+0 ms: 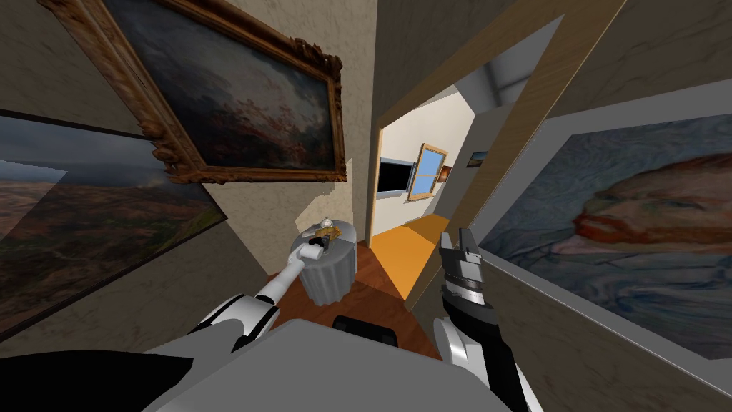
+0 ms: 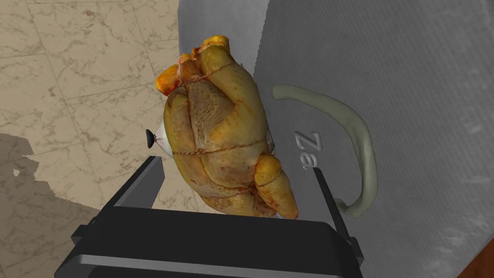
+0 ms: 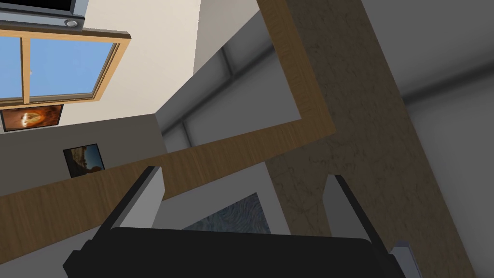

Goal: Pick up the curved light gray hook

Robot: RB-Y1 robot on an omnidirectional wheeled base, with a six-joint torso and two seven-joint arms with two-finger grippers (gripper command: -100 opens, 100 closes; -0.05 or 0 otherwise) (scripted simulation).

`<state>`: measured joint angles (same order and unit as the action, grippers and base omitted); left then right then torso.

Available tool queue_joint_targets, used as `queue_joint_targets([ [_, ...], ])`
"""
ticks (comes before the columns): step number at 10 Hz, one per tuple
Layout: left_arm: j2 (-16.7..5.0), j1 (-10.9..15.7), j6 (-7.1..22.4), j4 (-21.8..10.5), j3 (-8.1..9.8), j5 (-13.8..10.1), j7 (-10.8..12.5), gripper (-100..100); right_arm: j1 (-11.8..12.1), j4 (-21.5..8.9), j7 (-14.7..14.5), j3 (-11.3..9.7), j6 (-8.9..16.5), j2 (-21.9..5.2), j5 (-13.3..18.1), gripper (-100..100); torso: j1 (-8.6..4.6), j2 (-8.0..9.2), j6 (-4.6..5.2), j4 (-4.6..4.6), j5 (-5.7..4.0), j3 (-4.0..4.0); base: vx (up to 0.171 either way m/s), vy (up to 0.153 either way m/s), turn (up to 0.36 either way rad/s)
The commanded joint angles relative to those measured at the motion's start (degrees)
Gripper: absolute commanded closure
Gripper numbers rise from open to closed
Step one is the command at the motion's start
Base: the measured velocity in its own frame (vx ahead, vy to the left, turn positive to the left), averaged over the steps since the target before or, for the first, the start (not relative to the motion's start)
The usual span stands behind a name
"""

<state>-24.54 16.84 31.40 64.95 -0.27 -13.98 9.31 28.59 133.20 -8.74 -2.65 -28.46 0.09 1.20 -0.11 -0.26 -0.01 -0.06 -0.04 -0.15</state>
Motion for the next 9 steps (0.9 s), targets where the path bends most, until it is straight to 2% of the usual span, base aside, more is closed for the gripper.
queue_joint_targets([
  [1, -0.17, 0.8, 1.92, -1.94, 0.26, -0.25, 0.19, -100, 0.0, 0.0, 0.0, 0.0, 0.0, 0.0, 0.0, 0, 0.0, 0.0, 0.0, 0.0, 0.0, 0.0, 0.043, -0.041, 0.015],
  [2, -0.87, 2.25, 3.97, -4.14, 0.64, -1.36, 0.31, -100, 0.0, 0.0, 0.0, 0.0, 0.0, 0.0, 0.0, 0, 0.0, 0.03, 0.01, 0.0, 0.01, 0.01, 0.046, -0.068, 0.02],
  [3, -0.87, 2.25, 4.18, -5.18, 0.64, -1.36, 0.31, -100, 0.0, 0.0, 0.0, 0.0, 0.0, 0.0, 0.0, 0, -0.08, 0.01, 0.01, 0.0, -0.01, 0.01, 0.045, -0.049, 0.014],
  [4, -1.57, 3.61, 6.32, -7.59, 1.03, -2.47, 0.44, -100, 0.0, 0.0, 0.0, 0.0, 0.0, 0.0, 0.0, 0, -0.03, 0.02, 0.01, 0.0, -0.01, 0.01, 0.053, -0.038, 0.019],
  [5, -1.57, 3.61, 6.32, -8.35, 1.03, -2.47, 0.44, -100, 0.0, 0.0, 0.0, 0.0, 0.0, 0.0, 0.0, 0, 0.01, 0.0, 0.0, 0.0, 0.0, 0.0, 0.044, -0.031, 0.007],
  [6, -2.26, 4.87, 8.33, -9.76, 1.41, -3.56, 0.56, -100, 0.0, 0.0, 0.0, 0.0, 0.0, 0.0, 0.0, 0, 0.04, 0.03, 0.0, 0.0, 0.01, 0.01, 0.054, -0.036, 0.009],
  [7, -2.26, 4.87, 8.33, -11.43, 1.41, -3.56, 0.56, -100, 0.0, 0.0, 0.0, 0.0, 0.0, 0.0, 0.0, 0, 0.03, -0.01, 0.01, 0.0, 0.01, 0.0, 0.049, -0.031, 0.006],
  [8, -2.26, 4.87, 8.33, -11.43, 1.41, -3.56, 0.56, -100, 0.0, 0.0, 0.0, 0.0, 0.0, 0.0, 0.0, 0, 0.05, 0.02, 0.0, 0.0, 0.01, 0.0, 0.019, -0.016, 0.003],
  [9, -2.94, 6.04, 10.21, -13.66, 1.79, -4.62, 0.69, -100, 0.0, 0.0, 0.0, 0.0, 0.0, 0.0, 0.0, 0, 0.09, 0.1, 0.01, 0.01, 0.02, 0.05, 0.029, -0.026, 0.007],
])
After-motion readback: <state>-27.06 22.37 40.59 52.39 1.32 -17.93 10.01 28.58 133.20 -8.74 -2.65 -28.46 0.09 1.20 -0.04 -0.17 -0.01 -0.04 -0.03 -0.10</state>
